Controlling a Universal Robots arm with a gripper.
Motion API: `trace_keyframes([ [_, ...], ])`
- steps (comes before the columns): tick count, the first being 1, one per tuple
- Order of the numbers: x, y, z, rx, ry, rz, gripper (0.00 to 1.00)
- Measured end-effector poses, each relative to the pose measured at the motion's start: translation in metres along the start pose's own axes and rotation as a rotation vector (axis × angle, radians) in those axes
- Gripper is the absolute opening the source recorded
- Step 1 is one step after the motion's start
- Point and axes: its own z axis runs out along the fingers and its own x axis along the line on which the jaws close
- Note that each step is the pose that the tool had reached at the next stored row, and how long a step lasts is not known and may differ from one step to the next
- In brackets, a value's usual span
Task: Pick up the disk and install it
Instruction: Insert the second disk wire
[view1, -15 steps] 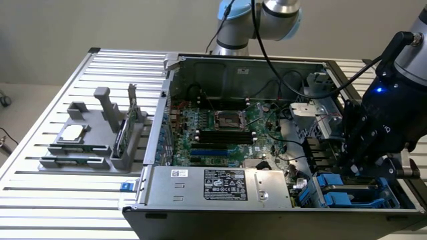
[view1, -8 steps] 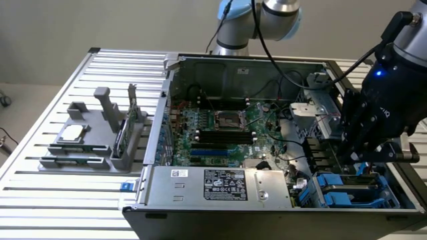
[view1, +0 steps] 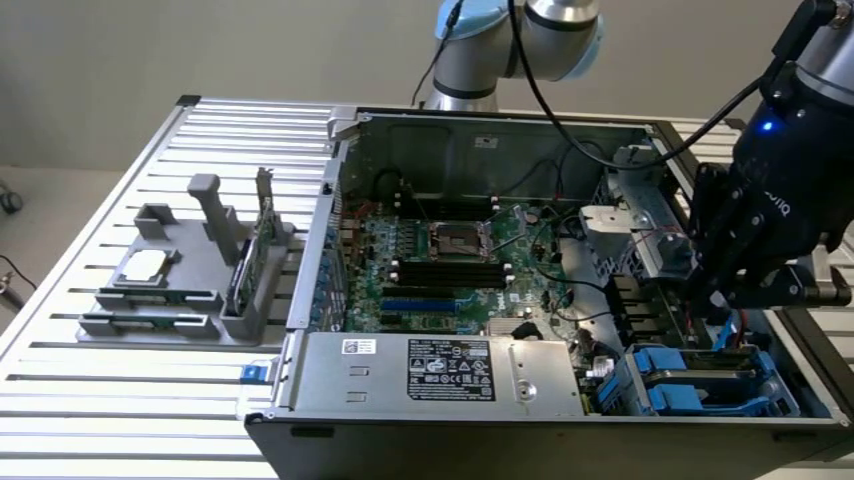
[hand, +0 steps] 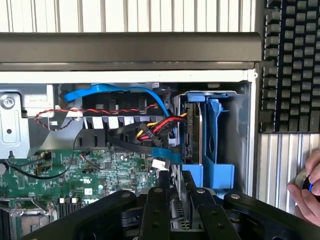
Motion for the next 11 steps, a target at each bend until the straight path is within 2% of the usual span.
trace_keyframes([
  [3, 0.0013, 0.0035, 0.0, -0.0001, -0.0032, 0.0, 0.24],
  [8, 0.0017, 0.01, -0.0001, 0.0015, -0.0123, 0.0, 0.24],
  [11, 0.0017, 0.011, 0.0002, 0.0016, -0.0127, 0.0, 0.24],
])
